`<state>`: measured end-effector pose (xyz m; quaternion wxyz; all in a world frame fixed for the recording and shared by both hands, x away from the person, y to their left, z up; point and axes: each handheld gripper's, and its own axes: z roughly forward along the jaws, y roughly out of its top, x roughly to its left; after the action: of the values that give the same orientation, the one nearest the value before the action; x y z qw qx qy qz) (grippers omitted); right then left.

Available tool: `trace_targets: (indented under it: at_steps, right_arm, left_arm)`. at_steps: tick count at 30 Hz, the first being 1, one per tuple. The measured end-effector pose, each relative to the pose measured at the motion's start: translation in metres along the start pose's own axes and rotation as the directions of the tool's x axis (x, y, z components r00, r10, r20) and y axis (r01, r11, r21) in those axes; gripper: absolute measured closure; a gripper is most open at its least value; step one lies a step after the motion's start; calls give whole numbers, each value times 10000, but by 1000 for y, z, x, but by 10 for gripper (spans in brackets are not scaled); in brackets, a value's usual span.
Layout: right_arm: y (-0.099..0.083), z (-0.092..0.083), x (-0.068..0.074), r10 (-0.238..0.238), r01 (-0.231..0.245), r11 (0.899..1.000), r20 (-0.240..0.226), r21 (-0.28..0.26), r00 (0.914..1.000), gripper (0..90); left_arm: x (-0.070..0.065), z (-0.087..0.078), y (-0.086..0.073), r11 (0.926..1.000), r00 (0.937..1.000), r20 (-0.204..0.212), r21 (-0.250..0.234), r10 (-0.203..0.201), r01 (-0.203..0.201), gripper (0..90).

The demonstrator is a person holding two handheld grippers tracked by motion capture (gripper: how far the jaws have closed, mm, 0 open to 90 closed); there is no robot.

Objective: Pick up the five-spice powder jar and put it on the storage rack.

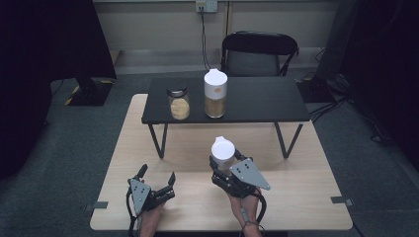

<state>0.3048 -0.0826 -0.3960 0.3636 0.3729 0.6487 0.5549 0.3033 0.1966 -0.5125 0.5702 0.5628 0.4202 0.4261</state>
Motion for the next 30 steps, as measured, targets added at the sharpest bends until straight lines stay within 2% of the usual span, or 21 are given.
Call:
trace_targets:
  at_steps: [14,30]
  right_arm:
    - [13,3,-5,75,-75,10000,-59,-22,10000,301]
    - [33,3,-9,-89,89,9999,-27,-102,10000,302]
  left_arm:
    - [0,0,0,10000,10000,0,0,-1,1,13]
    - [0,0,0,10000,10000,-2,3,2,-2,13]
